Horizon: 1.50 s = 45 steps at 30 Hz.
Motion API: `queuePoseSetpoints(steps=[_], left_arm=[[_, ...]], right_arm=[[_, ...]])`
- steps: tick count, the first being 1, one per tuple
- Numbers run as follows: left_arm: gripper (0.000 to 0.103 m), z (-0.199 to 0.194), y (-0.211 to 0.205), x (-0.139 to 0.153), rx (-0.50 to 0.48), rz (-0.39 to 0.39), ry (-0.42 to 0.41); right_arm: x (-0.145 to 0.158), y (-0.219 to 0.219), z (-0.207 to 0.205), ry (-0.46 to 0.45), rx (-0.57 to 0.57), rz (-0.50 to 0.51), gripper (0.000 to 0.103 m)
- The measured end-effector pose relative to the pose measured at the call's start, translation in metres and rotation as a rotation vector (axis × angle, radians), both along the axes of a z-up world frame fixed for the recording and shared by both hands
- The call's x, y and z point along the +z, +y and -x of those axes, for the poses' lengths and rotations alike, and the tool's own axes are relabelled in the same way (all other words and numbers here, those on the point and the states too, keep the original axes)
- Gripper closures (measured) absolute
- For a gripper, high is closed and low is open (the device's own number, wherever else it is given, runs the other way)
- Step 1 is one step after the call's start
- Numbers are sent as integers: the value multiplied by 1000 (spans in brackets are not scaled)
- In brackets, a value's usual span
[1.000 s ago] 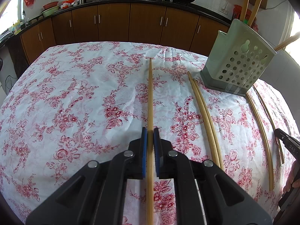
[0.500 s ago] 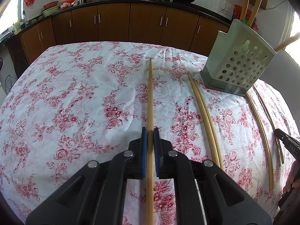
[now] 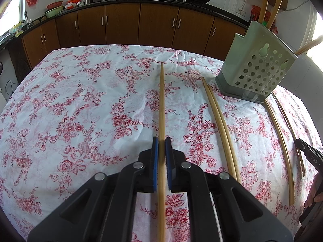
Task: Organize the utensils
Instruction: 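Hold the chopstick in the left tool while the right tool holds its chopstick, then lift both held chopsticks up over the green holder with both tools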
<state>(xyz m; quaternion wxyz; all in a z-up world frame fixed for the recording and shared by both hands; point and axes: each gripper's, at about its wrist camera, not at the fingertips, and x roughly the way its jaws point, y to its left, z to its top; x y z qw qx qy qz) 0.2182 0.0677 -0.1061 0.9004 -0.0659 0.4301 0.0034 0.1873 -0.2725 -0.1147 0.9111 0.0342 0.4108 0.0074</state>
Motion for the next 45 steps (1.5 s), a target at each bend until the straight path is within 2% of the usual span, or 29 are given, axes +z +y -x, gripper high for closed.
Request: queuePoseSetpoints(steps=[13, 17, 20, 24, 28, 32, 38, 45], left_arm=[[93, 0, -1, 0, 0, -4, 0], [93, 8, -11, 2, -27, -81, 9], [92, 19, -16, 1, -40, -110, 10], [93, 25, -17, 1, -45, -119, 9], [95, 28, -16, 6, -56, -139, 4], [95, 39, -14, 37, -57, -128, -82], [95, 46, -6, 108, -37, -57, -257], [95, 43, -7, 154, -70, -18, -331]], right_arm=[[1, 0, 0, 0, 0, -6, 94], [1, -1, 6, 1, 9, 3, 93], [1, 0, 17, 1, 21, 0, 93], [2, -3, 23, 3, 18, -35, 94], [8, -4, 23, -2, 11, -30, 95], [44, -7, 33, -118, 5, -21, 95], [97, -12, 39, -272, -9, -24, 95], [127, -12, 38, -353, -10, -42, 95]])
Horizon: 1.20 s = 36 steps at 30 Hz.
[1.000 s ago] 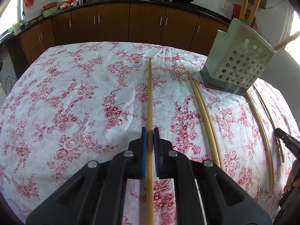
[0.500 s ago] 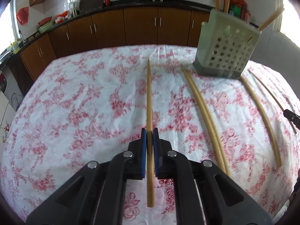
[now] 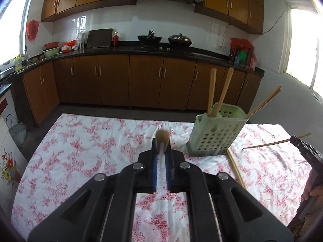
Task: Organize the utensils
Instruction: 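Lift both held chopsticks up over the green holder with both tools, then open the left tool over the holder while the right tool releases its chopstick in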
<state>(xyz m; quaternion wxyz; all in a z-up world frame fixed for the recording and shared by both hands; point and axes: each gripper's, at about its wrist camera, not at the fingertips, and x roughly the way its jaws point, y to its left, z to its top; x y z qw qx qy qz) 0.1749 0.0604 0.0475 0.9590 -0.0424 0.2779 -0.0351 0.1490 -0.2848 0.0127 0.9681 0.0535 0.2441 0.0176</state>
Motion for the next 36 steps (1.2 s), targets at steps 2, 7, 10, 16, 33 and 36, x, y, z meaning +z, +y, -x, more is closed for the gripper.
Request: queuePoseSetpoints(steps=[2, 7, 10, 16, 33, 36], left_arm=[[95, 3, -5, 11, -24, -1, -15], [95, 15, -19, 34, -76, -4, -58], [95, 20, -29, 48, -106, 15, -93], [95, 22, -58, 86, -158, 47, -223], [95, -73, -95, 91, -47, 93, -373], [95, -82, -92, 73, -55, 107, -340]], right_arm=[[9, 1, -1, -22, 5, -3, 95], [35, 7, 2, -85, 36, -22, 95], [52, 12, 7, -125, 65, -49, 95], [89, 25, 14, -250, 124, -124, 95], [90, 60, -53, -453, 84, -162, 95], [75, 63, -62, -406, 91, -161, 95]])
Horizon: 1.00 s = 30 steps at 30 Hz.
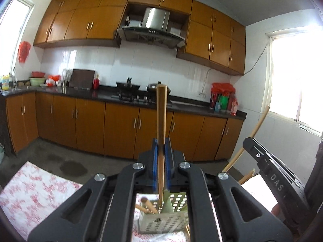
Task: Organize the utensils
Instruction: 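Open the left tool over the holder while the right tool releases its chopstick in, then lower the left tool onto a chopstick while the right tool grasps another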
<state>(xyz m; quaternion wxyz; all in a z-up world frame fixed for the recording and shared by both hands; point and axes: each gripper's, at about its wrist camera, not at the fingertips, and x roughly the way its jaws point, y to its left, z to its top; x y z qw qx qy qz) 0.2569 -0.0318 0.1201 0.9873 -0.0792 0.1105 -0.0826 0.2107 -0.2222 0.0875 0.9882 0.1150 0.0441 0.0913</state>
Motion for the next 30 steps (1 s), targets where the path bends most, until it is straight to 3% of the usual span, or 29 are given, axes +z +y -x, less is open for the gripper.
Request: queuePoseSetpoints(steps=[8, 10, 12, 21, 24, 27, 30], left_arm=[[92, -5, 11, -18, -10, 26, 49], [87, -2, 17, -17, -7, 32, 53], [85, 4, 21, -14, -4, 38, 45], [68, 75, 55, -9, 34, 33, 64], [63, 104, 69, -34, 55, -5, 90], [62, 111, 76, -78, 83, -73, 201], [62, 103, 80, -129, 93, -120, 366]], right_arm=[[-14, 5, 1, 87, 19, 20, 91], [-12, 4, 6, 97, 15, 23, 74], [-8, 3, 11, 90, 9, 28, 67], [5, -21, 66, 89, -32, 57, 61], [-20, -33, 79, 196, -25, 87, 61], [-69, -37, 72, 397, 3, 117, 63], [-131, -34, 57, 635, 67, 103, 80]])
